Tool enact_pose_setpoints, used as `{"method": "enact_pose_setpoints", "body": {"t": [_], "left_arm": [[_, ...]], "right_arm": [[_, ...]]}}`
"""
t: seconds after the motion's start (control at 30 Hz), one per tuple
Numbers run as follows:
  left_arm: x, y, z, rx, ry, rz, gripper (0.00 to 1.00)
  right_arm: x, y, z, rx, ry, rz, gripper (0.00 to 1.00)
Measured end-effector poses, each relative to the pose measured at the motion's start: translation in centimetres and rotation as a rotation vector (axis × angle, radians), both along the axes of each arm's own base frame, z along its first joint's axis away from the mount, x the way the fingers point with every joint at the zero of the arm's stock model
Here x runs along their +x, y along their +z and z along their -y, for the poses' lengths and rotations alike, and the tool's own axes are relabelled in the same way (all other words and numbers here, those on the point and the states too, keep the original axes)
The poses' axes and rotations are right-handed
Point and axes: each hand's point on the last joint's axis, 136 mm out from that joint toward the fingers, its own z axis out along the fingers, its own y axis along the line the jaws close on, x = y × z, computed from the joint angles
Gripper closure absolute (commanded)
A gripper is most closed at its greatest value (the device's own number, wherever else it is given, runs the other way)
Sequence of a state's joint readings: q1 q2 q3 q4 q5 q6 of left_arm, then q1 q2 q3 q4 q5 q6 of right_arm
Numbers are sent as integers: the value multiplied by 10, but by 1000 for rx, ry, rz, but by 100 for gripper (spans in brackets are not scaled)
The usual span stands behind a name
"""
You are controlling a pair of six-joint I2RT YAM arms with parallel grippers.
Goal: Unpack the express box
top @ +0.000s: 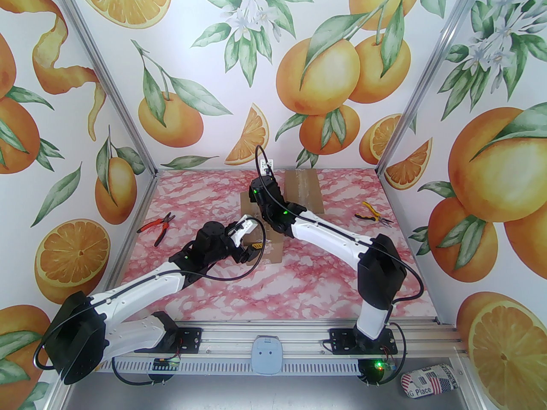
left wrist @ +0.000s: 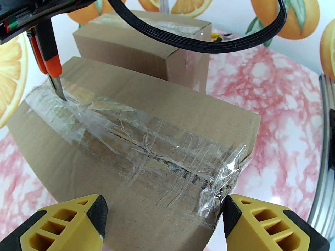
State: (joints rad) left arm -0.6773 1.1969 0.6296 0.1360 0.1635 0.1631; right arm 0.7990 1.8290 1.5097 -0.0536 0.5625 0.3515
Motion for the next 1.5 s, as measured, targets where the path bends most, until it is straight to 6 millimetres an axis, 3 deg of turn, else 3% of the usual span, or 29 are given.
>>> {"method": "enact_pose_setpoints", "body": {"t": [1.5], "left_arm": [[0,0,2,-18,14,-13,23]], "right_arm": [[-4,-14,14,41,-81,-59,100]]}}
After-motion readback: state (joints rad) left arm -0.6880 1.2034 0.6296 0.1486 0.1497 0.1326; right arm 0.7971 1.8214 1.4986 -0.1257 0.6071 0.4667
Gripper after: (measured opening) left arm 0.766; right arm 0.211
